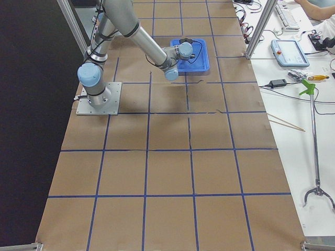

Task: Assemble white blocks and place on blue tray

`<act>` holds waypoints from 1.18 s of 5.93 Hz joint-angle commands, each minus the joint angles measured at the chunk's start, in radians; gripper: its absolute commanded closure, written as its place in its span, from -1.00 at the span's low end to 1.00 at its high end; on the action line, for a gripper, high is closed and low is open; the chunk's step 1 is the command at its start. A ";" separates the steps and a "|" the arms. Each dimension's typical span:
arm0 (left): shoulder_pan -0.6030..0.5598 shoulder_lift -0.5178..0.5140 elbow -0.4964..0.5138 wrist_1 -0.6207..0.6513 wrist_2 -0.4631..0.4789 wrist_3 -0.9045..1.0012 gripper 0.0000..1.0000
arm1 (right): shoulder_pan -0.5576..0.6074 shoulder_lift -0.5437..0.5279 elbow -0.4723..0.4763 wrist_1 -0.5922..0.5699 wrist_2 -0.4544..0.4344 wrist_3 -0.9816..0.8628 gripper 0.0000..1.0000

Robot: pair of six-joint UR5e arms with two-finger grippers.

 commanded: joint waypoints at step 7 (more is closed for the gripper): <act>0.005 0.013 -0.043 -0.076 -0.008 0.018 -0.99 | -0.001 0.001 -0.003 0.006 -0.001 0.038 -0.99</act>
